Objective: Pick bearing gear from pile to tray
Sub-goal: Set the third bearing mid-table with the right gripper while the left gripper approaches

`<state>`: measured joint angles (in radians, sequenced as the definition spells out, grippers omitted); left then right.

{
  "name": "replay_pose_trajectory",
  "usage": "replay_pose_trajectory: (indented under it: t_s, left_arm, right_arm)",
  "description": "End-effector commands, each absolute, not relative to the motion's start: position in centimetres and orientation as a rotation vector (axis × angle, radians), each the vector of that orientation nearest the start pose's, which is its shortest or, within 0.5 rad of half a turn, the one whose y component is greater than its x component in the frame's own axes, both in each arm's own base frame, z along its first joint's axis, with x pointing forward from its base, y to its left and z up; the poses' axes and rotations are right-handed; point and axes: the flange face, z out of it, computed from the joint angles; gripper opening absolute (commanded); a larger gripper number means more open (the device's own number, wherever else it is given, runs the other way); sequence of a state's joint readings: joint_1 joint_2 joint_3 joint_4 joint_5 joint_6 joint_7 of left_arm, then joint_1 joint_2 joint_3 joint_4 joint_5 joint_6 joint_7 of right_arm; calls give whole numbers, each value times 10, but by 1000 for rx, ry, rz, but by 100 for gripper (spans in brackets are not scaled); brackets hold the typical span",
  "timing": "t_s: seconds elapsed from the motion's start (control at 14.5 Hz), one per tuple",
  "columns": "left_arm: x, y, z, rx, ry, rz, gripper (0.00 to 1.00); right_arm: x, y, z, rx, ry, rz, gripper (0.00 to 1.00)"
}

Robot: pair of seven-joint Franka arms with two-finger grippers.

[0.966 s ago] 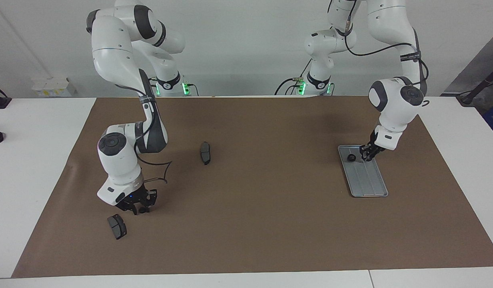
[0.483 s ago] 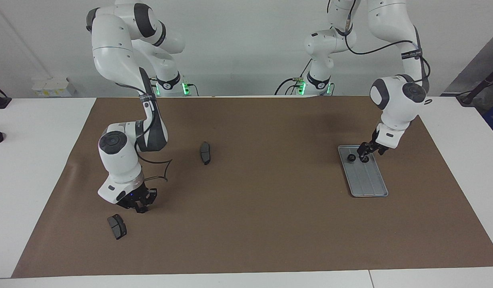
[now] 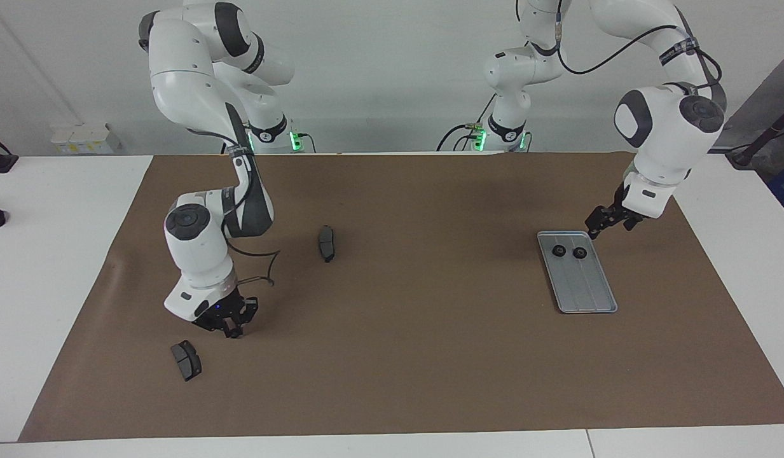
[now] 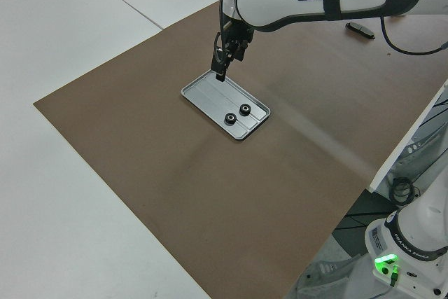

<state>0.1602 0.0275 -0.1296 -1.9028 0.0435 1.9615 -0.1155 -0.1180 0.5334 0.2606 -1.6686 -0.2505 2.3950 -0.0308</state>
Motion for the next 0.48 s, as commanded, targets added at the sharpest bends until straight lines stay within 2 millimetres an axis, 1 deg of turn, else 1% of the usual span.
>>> replay_pose_trajectory:
  t_s: [0.0,0.07,0.14,0.21,0.41]
  left_arm:
    - [563,-2,523,-3108,-151,-65,100]
    - [564,-14,532,-3111,-129,-70,100]
    - [565,-25,536,-3120,-130,-77,100]
    - [566,-38,536,-3125,-175,-87,100]
    - [563,-79,537,-3130,-227,-111,100]
  right_arm:
    - [687,127,344,-3066,-511,-403,2]
    - [682,157,346,-3042,-575,-407,2]
    - [679,187,355,-3017,-609,-437,2]
    - [673,219,361,-2992,-619,-472,2]
    - [649,300,373,-2895,-668,-594,2]
